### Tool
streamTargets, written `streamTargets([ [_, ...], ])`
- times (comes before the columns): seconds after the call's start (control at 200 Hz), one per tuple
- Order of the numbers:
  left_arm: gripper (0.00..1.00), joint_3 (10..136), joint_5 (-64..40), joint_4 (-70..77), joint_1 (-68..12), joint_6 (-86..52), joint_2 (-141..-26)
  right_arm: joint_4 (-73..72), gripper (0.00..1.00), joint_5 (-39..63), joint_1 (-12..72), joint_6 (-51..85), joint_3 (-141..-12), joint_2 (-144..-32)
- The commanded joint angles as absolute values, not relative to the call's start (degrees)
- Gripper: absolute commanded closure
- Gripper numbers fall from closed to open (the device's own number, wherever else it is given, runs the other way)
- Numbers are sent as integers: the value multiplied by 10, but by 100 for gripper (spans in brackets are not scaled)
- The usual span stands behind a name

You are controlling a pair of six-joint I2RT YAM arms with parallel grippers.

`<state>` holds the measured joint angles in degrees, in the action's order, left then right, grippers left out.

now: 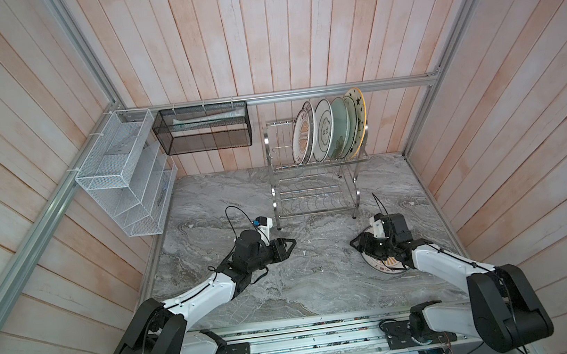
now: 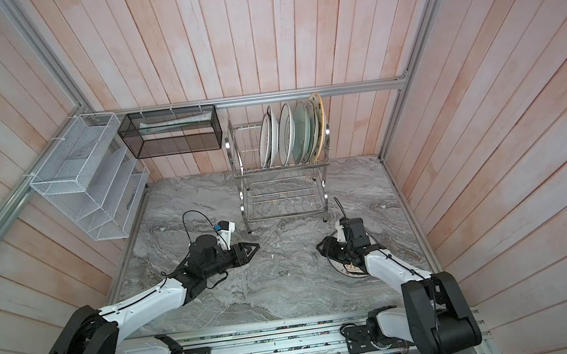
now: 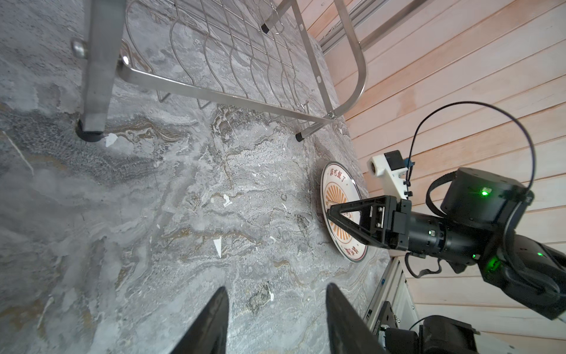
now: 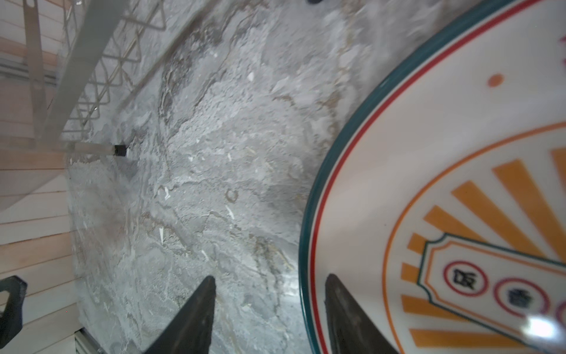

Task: Load plates into a dish rack
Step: Move the plate to the center of the table.

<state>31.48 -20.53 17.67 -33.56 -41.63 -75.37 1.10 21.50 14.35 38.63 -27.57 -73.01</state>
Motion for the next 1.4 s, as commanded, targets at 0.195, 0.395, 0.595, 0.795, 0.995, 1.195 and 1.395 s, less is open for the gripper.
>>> streamTargets([
  [0.195,48,306,-212,243,-348,-431,-805,-108,42,214,280,491,-320,-811],
  [0.395,49,322,-207,242,-368,-437,-845,-105,42,212,294,478,-352,-819],
  [0.595,49,343,-203,256,-388,-455,-886,-34,40,176,232,442,-319,-709],
  [0.795,50,371,-203,264,-407,-468,-929,71,37,189,55,371,-267,-575],
  [0.995,50,392,-206,259,-408,-474,-958,146,36,220,-73,315,-253,-548],
  [1.195,50,393,-209,250,-408,-476,-962,93,36,265,-119,314,-210,-593],
  [1.395,50,398,-196,203,-407,-458,-938,80,40,311,-120,277,-216,-655],
])
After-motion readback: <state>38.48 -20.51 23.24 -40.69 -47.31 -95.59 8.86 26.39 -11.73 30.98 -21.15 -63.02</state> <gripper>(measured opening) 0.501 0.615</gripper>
